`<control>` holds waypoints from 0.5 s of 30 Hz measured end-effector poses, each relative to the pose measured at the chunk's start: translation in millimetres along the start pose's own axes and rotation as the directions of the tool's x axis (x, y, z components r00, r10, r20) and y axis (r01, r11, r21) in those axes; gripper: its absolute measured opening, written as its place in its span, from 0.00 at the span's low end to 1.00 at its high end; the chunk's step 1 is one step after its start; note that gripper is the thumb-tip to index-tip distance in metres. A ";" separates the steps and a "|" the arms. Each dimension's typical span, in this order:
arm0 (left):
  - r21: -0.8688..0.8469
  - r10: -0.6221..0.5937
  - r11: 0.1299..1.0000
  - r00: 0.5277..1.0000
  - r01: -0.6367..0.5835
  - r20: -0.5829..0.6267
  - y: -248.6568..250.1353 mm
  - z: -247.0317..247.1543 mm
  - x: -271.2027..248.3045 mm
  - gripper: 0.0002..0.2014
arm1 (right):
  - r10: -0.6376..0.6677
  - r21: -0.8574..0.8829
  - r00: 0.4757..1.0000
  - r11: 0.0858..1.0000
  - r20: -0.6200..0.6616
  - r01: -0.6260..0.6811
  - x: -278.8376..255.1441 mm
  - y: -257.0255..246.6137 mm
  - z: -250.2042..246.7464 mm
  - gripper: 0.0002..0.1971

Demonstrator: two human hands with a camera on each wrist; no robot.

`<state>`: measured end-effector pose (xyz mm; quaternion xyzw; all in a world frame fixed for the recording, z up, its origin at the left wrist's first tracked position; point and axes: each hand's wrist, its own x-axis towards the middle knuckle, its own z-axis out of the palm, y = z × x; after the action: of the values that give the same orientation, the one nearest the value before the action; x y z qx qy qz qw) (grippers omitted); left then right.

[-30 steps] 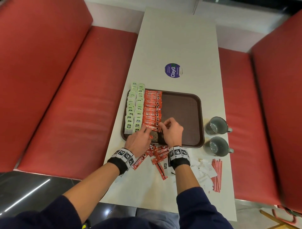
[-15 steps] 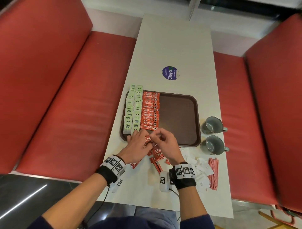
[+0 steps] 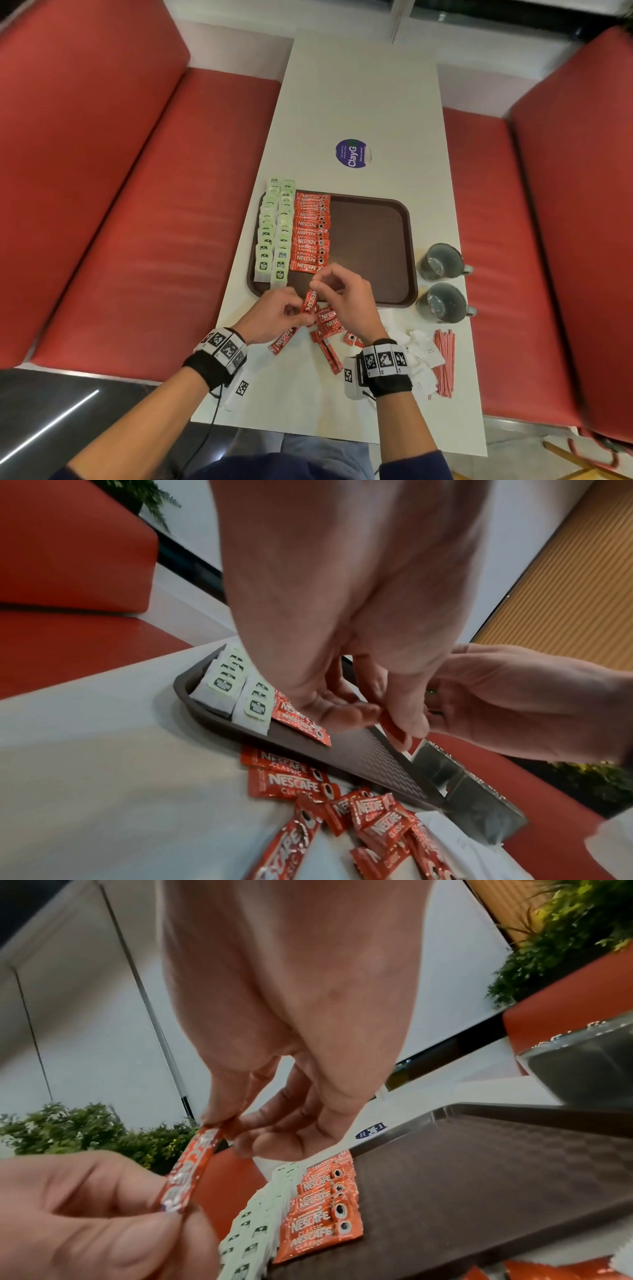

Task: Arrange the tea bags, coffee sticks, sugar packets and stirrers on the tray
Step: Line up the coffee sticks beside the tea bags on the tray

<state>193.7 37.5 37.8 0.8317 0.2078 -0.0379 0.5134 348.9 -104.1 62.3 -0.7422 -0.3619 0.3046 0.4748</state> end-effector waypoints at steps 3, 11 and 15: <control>-0.253 -0.108 0.963 0.993 0.093 -0.049 4.9 3.4 2.1 0.07 | 0.020 0.066 1.000 0.998 -0.016 -0.019 -2.3 -3.3 0.6 0.06; -0.696 -0.240 0.713 0.962 0.085 -0.128 12.3 10.8 5.6 0.16 | 0.097 0.145 0.992 0.984 0.075 -0.107 -17.2 10.3 -6.7 0.05; -0.770 -0.183 0.633 0.982 0.076 -0.053 13.3 17.7 5.6 0.14 | 0.113 0.043 0.994 0.993 -0.006 -0.113 -12.3 20.2 -5.4 0.01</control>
<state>206.5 18.8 39.0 0.5205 0.2955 0.0693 0.7981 351.4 -122.7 46.9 -0.7525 -0.3108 0.3354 0.4739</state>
